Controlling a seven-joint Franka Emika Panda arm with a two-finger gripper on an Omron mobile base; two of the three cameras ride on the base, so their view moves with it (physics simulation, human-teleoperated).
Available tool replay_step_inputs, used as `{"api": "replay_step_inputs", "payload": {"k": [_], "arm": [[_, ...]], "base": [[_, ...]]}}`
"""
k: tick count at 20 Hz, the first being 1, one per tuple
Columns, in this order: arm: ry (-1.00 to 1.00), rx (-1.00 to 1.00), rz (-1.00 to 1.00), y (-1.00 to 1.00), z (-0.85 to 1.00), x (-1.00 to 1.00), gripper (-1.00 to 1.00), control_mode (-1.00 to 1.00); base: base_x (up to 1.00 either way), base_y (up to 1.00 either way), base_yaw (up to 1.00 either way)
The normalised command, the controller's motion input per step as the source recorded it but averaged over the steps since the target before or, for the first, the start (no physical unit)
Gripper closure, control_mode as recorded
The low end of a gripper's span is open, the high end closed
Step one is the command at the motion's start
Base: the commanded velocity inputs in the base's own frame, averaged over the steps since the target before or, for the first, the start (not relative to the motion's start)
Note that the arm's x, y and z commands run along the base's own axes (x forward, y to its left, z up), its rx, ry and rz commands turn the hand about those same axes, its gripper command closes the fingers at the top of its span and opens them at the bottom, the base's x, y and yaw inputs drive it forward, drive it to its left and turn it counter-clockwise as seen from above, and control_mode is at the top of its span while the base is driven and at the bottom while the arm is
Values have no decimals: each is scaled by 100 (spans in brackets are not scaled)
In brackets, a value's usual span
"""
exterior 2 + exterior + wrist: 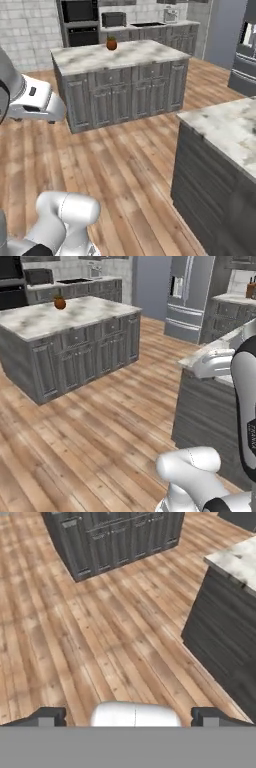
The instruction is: Get the candle and the beer from the cabinet and move them to the dining counter.
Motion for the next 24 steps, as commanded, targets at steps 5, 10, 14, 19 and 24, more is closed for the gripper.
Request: {"api": "replay_step_inputs", "payload": {"k": [5,10,14,19,24], "arm": [[0,0,0,0,0,0,-100,100],[0,0,0,0,0,0,-100,100],[0,0,0,0,0,0,-100,100],[0,0,0,0,0,0,-100,100],[0,0,0,0,0,0,-100,100]], "base": [[44,68,-77],[52,81,-74],[44,92,-70],[44,95,-69],[54,99,-61]]}}
